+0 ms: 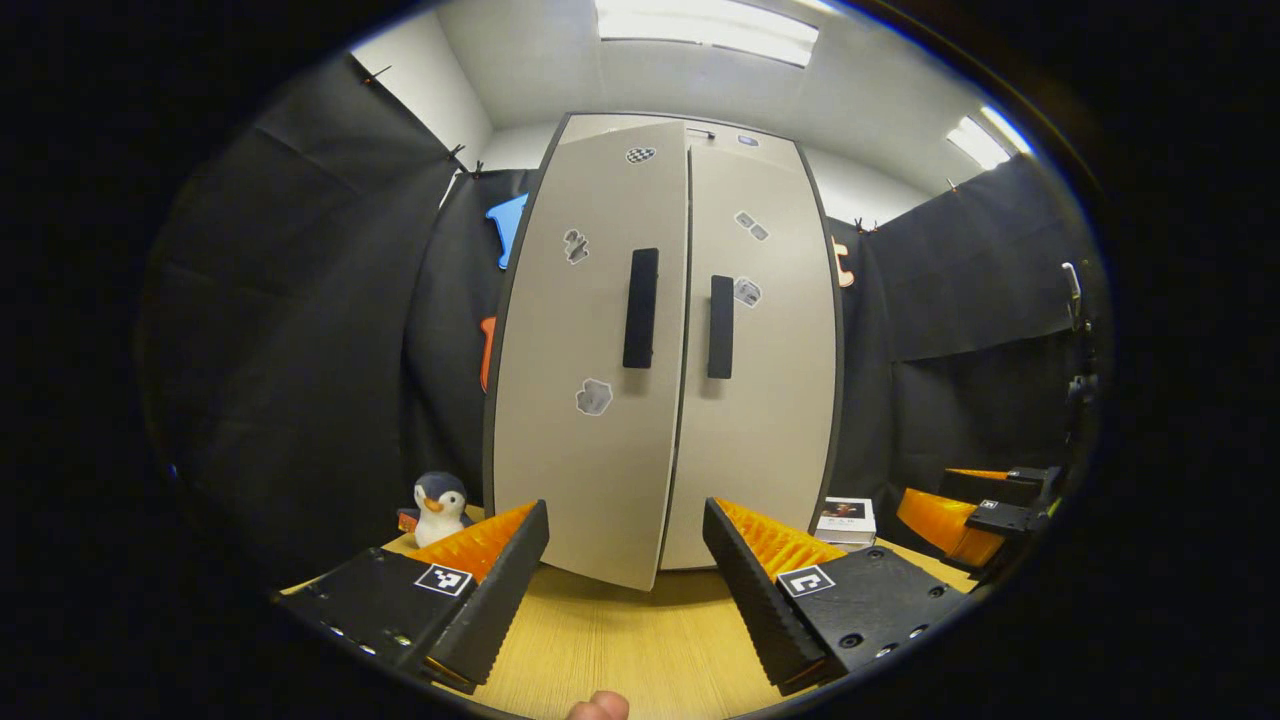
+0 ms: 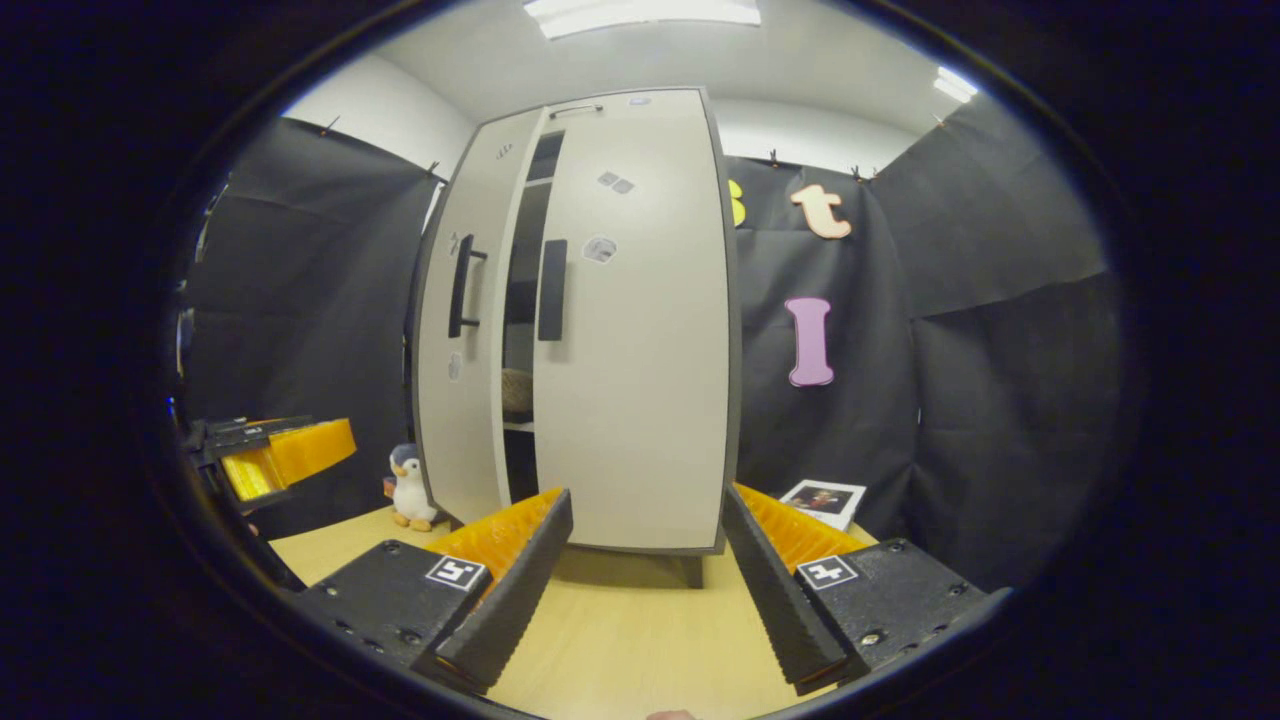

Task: Grab one shoe with the right hand and put it into the shoe cabinet, grab the other shoe with the left hand and put it into the shoe cabinet; then close the right door with the right hand and the left door with the left hand.

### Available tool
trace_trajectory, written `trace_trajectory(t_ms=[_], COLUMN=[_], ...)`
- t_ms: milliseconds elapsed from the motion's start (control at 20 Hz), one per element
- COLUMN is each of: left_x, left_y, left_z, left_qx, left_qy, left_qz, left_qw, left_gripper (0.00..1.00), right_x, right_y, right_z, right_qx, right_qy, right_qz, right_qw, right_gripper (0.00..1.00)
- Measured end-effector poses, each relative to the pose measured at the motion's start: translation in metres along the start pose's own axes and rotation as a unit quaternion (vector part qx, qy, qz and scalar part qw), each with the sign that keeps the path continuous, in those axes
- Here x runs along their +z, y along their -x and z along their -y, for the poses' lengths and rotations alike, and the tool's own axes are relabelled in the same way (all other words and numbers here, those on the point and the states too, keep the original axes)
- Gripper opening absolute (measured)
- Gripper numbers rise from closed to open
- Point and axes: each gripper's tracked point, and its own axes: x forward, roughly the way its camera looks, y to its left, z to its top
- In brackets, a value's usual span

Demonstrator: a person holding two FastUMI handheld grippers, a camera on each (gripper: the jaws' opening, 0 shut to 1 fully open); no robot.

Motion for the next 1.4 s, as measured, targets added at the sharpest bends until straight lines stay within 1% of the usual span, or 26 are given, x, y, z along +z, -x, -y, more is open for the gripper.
trace_trajectory(t_ms=[250, 500, 750, 1400], left_x=[-0.005, -0.006, -0.004, -0.005], left_y=[0.001, -0.002, -0.002, -0.007], left_z=[0.007, 0.005, 0.003, -0.002], left_qx=[-0.015, -0.013, -0.014, -0.009], left_qy=[0.005, 0.018, 0.014, 0.024], left_qz=[-0.008, -0.009, -0.009, -0.009], left_qw=[1.000, 1.000, 1.000, 1.000], left_gripper=[0.95, 0.95, 0.95, 0.95], right_x=[-0.003, -0.010, -0.011, -0.015], right_y=[0.000, 0.001, 0.001, 0.005], right_z=[0.005, 0.010, 0.008, 0.008], right_qx=[-0.012, -0.019, -0.020, -0.026], right_qy=[-0.002, -0.008, -0.011, -0.013], right_qz=[-0.003, -0.017, -0.019, -0.029], right_qw=[1.000, 1.000, 1.000, 0.999], right_gripper=[0.98, 0.98, 0.98, 0.98])
